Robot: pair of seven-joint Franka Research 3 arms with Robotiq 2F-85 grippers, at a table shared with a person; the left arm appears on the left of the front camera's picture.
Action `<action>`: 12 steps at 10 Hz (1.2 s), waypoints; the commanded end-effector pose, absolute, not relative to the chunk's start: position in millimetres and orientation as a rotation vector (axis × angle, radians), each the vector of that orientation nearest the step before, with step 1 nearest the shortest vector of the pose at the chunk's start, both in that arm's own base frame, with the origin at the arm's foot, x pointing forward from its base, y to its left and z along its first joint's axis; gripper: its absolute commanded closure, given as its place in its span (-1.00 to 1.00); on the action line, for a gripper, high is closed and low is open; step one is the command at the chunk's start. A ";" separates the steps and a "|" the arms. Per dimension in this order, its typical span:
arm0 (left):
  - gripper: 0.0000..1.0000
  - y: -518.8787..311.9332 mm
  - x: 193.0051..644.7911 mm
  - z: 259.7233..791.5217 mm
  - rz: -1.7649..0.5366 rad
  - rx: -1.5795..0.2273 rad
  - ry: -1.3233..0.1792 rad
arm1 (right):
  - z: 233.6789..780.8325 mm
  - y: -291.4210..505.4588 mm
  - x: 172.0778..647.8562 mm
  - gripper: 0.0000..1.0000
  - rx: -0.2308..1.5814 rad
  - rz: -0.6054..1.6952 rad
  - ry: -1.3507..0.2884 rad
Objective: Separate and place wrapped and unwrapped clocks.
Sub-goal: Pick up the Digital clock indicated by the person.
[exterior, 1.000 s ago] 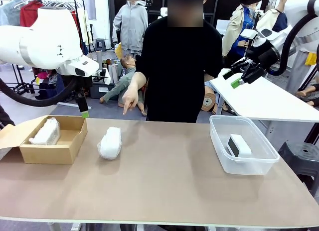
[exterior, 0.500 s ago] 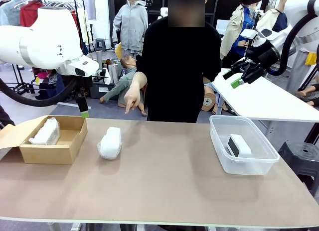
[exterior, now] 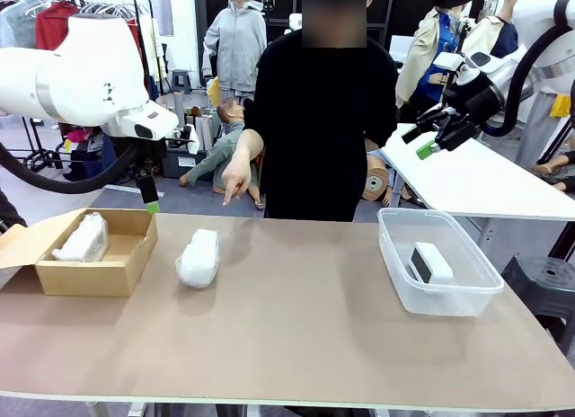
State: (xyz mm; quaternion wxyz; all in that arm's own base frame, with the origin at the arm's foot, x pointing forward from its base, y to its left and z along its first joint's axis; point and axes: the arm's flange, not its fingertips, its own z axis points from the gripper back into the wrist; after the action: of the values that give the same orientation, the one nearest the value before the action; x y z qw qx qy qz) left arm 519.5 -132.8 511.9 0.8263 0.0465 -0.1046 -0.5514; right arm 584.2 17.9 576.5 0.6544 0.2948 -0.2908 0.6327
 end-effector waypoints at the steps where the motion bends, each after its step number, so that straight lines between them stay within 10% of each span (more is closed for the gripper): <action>1: -1.00 -133.4 519.3 511.6 -1.159 0.098 -0.222 | 577.9 17.5 582.8 -1.00 0.668 1.437 -0.660; 12: -1.00 -243.4 516.0 437.9 -0.483 0.074 -0.232 | 577.9 17.5 582.8 -1.00 0.668 1.437 -0.660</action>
State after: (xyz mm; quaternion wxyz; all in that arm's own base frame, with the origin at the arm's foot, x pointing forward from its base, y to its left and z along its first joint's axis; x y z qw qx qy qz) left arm 510.4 -243.0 440.3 0.9566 0.0393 -0.0963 -0.2722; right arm 584.2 17.9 576.5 0.6544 0.2948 -0.2908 0.6327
